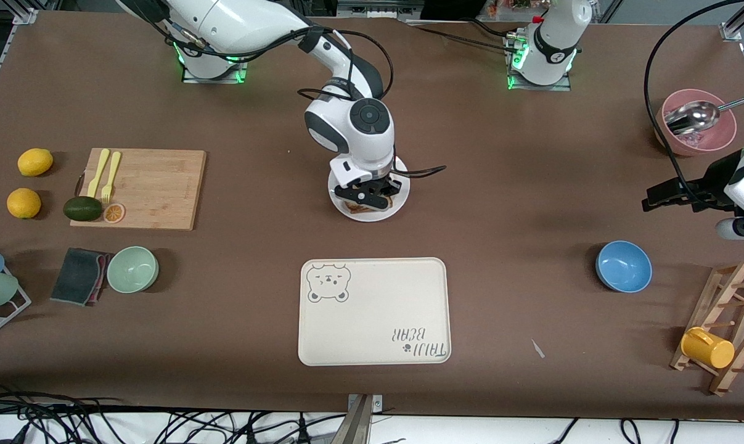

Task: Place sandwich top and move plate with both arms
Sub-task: 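Open the right gripper and withdraw while the left gripper moves out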

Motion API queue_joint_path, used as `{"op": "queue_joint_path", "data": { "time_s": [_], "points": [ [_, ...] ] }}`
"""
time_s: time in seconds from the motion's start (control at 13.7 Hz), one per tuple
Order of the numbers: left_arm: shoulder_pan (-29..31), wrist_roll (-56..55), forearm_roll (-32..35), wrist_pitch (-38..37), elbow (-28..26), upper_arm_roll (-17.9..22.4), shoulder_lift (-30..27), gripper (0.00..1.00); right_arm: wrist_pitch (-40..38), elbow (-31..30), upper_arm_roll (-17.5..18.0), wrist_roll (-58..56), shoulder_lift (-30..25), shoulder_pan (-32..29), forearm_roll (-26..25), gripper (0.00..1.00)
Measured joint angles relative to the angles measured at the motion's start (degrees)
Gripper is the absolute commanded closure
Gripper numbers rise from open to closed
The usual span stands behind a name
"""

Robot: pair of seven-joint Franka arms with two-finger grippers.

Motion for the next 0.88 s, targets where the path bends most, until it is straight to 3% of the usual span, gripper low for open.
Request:
{"op": "queue_joint_path", "data": {
  "time_s": [0.58,0.88],
  "points": [
    [0.00,0.00,0.00,0.32,-0.03,0.00,0.46,0.00,-0.76,4.93,-0.10,-0.72,-1.30,-0.43,-0.62,0.00],
    [-0.04,0.00,0.00,0.32,-0.12,-0.06,0.74,0.00,-10.87,6.05,-0.43,-12.31,-7.12,-5.18,3.29,0.00]
  ]
}}
